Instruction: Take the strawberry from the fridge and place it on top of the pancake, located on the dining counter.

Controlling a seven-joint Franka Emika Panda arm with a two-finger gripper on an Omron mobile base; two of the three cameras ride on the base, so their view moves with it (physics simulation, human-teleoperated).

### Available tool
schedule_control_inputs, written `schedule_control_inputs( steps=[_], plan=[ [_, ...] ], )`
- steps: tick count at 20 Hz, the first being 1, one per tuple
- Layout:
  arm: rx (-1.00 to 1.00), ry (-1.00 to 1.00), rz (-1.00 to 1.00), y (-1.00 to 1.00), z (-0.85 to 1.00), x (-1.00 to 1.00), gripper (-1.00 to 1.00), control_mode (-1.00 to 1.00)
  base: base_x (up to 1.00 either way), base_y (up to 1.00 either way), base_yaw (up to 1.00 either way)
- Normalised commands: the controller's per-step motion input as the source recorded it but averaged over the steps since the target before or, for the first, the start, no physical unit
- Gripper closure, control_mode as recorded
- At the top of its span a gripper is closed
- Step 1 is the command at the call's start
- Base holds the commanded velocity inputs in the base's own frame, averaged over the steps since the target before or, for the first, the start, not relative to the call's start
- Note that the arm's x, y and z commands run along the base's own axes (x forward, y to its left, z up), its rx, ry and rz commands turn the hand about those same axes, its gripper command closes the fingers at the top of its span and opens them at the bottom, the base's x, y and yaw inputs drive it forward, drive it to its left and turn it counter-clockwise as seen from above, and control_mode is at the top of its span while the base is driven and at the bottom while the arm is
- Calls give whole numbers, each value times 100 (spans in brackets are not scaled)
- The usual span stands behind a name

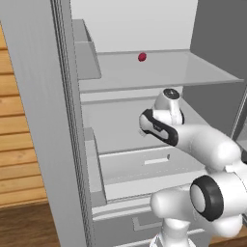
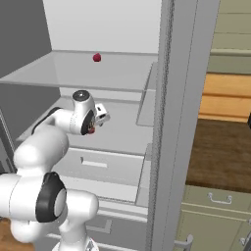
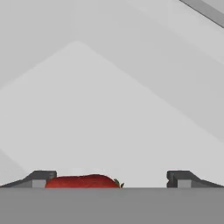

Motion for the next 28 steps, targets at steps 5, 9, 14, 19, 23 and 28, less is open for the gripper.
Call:
schedule_control_inputs(
  steps=[5,9,14,19,23,28],
  plan=[
    [-4,5,2,8,-27,5,-100,-100,0,0,0],
    [-4,0,5,13,-31,0,-100,-100,0,0,0],
    [0,0,6,2,-23,-1,-100,-100,0,0,0],
    [0,0,4,2,-16,-6,-100,-100,0,0,0],
    [0,0,2,8,-19,-9,-100,-100,0,0,0],
    [0,0,0,9,-21,-22,100,-100,0,0,0]
  ],
)
